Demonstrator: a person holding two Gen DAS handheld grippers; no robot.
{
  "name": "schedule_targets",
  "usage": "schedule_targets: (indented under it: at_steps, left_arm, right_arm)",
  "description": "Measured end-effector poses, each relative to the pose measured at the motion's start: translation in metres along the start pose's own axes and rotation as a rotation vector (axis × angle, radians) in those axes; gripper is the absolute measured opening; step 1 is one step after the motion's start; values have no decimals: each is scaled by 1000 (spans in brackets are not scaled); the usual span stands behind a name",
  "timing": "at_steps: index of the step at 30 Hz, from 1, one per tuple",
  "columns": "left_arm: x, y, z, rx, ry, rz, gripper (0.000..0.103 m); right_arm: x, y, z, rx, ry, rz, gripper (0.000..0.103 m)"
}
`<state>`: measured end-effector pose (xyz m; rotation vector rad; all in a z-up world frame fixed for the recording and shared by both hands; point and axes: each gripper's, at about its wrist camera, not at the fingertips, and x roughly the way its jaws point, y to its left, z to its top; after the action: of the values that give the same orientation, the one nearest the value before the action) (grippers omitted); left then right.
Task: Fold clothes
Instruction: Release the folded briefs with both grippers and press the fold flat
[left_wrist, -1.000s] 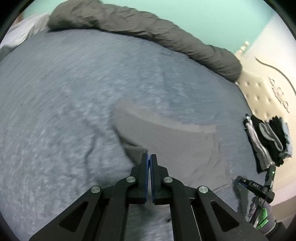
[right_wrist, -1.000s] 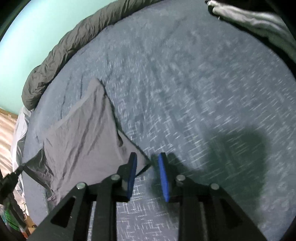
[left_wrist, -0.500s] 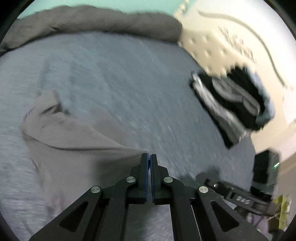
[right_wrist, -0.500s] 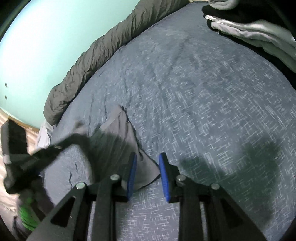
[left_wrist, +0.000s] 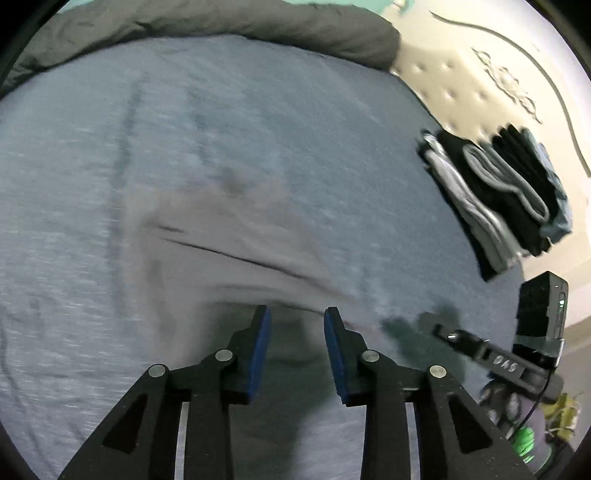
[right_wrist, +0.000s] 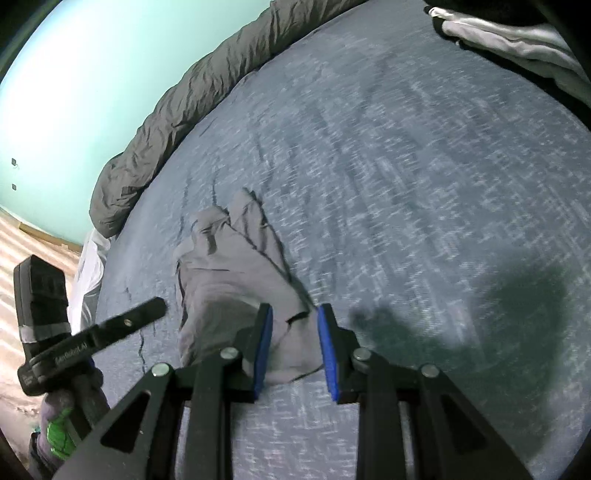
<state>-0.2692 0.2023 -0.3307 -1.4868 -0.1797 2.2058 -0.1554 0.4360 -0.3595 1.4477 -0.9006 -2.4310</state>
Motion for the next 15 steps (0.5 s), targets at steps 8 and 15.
schedule_targets:
  at_steps: [8,15]
  left_arm:
    - [3,18,-47,54,61,36,33]
    - [7,22,-81,108,97,67,33]
  right_arm:
    - [38,17,5,-63,68,-50,36]
    - [59,31,4,-160,110,-134,33]
